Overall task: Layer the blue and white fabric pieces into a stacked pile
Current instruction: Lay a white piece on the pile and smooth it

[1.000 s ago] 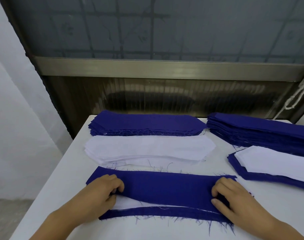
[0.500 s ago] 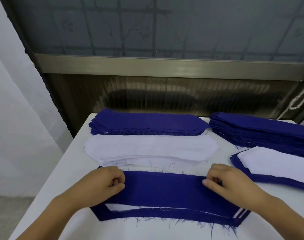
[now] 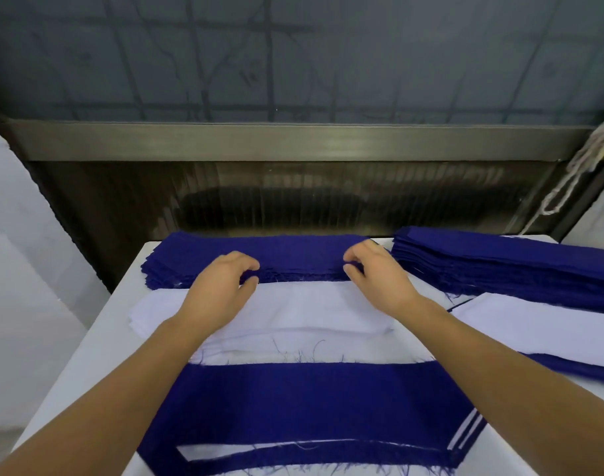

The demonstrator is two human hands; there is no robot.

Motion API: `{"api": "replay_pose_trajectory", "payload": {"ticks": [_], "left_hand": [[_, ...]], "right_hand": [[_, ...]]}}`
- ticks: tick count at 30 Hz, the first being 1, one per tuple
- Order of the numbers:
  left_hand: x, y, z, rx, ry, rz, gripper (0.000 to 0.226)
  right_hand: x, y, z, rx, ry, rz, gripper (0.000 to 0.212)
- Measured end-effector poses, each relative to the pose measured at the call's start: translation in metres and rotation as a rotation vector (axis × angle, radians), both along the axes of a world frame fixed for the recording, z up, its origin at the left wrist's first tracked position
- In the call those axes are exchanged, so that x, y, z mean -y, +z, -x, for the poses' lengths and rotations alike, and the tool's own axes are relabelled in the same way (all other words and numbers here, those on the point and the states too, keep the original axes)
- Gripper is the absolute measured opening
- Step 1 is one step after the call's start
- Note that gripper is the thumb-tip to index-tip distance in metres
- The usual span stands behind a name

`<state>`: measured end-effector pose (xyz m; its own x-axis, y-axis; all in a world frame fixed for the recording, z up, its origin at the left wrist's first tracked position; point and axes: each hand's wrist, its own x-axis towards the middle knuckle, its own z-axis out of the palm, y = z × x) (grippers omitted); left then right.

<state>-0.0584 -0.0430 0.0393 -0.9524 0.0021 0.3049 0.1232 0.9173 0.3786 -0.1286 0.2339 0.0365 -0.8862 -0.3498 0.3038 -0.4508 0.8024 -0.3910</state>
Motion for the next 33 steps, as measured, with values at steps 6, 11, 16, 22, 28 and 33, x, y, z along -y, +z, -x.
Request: {"api": "replay_pose_trajectory", "payload": {"ticks": [6, 11, 16, 22, 28, 33], "left_hand": [[-0.003, -0.009, 0.046, 0.144, 0.016, -0.041, 0.038], [-0.001, -0.013, 0.059, 0.152, 0.017, -0.036, 0.035], [0.0, -0.013, 0.062, 0.182, -0.005, -0.053, 0.037], [0.0, -0.011, 0.066, 0.204, -0.011, -0.076, 0.027], [-0.006, -0.009, 0.073, 0.234, 0.036, -0.173, 0.008], [-0.006, -0.003, 0.078, 0.297, 0.043, -0.242, 0.008]], "right_hand": [[0.01, -0.012, 0.035, 0.11, -0.047, -0.072, 0.02], [0.011, -0.017, 0.046, 0.152, -0.053, -0.078, 0.02], [0.01, -0.014, 0.052, 0.207, -0.03, -0.002, 0.008], [0.008, -0.013, 0.061, 0.307, 0.0, 0.109, 0.004], [0.006, -0.008, 0.067, 0.393, 0.03, 0.14, 0.006], [0.012, -0.01, 0.064, 0.312, 0.001, -0.013, 0.012]]}}
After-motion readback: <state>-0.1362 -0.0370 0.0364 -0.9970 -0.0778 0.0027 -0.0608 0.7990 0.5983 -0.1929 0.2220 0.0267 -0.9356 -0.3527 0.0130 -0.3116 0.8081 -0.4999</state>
